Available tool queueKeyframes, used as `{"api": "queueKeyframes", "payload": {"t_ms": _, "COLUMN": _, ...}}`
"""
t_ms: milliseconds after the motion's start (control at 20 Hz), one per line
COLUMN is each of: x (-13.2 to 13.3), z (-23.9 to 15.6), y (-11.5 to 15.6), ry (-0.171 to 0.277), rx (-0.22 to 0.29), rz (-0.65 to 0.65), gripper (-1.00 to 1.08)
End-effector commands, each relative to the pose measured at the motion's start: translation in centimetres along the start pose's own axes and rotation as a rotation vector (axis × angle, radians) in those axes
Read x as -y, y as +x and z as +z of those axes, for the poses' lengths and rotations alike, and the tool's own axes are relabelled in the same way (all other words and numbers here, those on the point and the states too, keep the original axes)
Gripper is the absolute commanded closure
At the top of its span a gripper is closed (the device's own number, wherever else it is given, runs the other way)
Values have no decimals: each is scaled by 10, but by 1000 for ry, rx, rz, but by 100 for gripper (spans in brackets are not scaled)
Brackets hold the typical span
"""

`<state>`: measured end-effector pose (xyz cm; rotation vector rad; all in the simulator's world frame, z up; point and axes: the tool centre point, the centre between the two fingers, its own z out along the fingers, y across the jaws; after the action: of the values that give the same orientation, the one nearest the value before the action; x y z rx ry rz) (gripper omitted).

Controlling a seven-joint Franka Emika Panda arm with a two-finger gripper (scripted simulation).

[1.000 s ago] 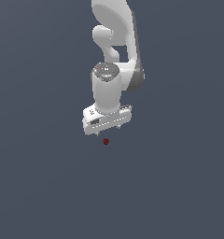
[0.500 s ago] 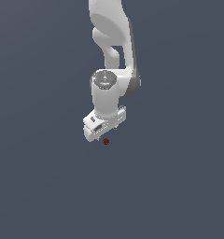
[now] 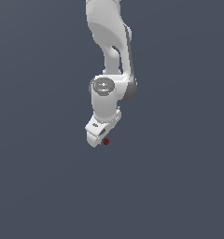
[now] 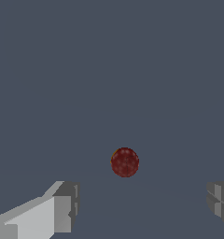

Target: Pick up the object and move it to a goal position.

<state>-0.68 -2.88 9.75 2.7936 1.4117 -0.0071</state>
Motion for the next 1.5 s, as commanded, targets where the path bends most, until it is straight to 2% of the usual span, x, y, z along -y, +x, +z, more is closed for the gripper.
{"api": "queueKeyframes", "payload": {"t_ms": 0, "x": 1, "z": 6, "y": -1, "ry": 1, "rx": -1, "rz": -71, "gripper": -92}}
{"api": "queueKeyframes", "payload": {"t_ms": 350, "x": 2, "z": 20, "y": -4, "ry": 4, "rx": -6, "rz": -233, "gripper": -92}}
{"api": "queueKeyframes", "payload": {"t_ms": 650, "x": 3, "z": 28, "y": -6, "ry": 6, "rx": -9, "rz": -317, "gripper": -92}}
{"api": "queueKeyframes", "payload": {"t_ms": 1150, "x": 4, "z": 32, "y": -7, "ry": 7, "rx": -10, "rz": -347, "gripper": -92}}
{"api": "queueKeyframes", "payload": {"t_ms": 1450, "x": 5, "z": 51, "y": -7, "ry": 7, "rx": -10, "rz": -349, "gripper": -92}}
